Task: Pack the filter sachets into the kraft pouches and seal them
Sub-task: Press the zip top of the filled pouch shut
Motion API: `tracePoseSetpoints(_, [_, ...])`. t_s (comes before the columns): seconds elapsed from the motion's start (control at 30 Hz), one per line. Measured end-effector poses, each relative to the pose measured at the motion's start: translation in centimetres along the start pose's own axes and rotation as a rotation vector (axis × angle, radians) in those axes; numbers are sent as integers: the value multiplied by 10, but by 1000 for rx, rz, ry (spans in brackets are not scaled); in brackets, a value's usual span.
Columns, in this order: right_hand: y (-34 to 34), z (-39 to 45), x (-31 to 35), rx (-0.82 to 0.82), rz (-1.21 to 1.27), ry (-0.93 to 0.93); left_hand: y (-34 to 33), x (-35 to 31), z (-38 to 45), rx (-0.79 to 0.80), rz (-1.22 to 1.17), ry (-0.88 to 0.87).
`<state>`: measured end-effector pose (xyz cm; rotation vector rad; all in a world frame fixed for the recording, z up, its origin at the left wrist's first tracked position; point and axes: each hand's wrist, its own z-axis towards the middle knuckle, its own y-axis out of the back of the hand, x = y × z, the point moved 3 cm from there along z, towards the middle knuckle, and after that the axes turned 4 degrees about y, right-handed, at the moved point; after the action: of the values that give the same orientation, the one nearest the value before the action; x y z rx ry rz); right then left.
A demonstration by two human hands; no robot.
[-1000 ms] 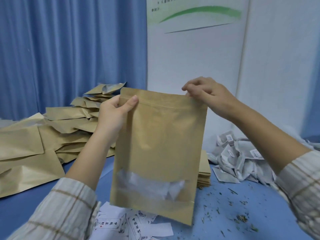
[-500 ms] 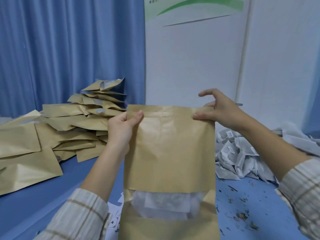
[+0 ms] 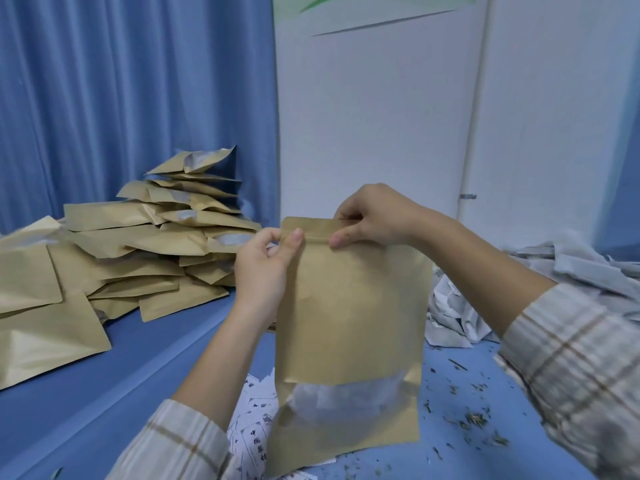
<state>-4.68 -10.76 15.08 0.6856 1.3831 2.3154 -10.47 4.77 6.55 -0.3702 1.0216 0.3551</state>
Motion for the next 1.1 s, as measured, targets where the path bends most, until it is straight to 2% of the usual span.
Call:
tracePoseSetpoints(0.1, [-7, 3, 3, 26, -24, 13, -5, 0, -3, -64, 78, -74])
tracePoseSetpoints(0.27, [-10, 2, 14, -61, -29, 47, -7, -2, -8, -152, 212, -226])
tracePoseSetpoints(0.37, [-12, -1, 16, -65, 23, 40, -9, 0, -8, -98, 187, -207])
tracePoseSetpoints(0.57, [-10, -1, 14, -120, -42, 43, -9, 1, -7, -100, 165, -206])
tracePoseSetpoints(0.67, [-6, -11, 5, -220, -252, 3, 1, 0, -4, -168, 122, -233])
tracePoseSetpoints(0.73, [-9, -15, 3, -295, -285, 46, -1, -1, -3, -164, 75, -220])
tracePoseSetpoints(0.83, [-7, -16, -1, -321, -331, 86, -1, 1, 0, -172, 44, -191])
tracePoseSetpoints(0.97, [-3, -19, -14, -393, -429, -42, 8, 1, 3, -186, 20, -204])
tracePoseSetpoints(1.1, [0, -22, -25, -375, -348, -117, 16, 1, 2, -217, 13, -197])
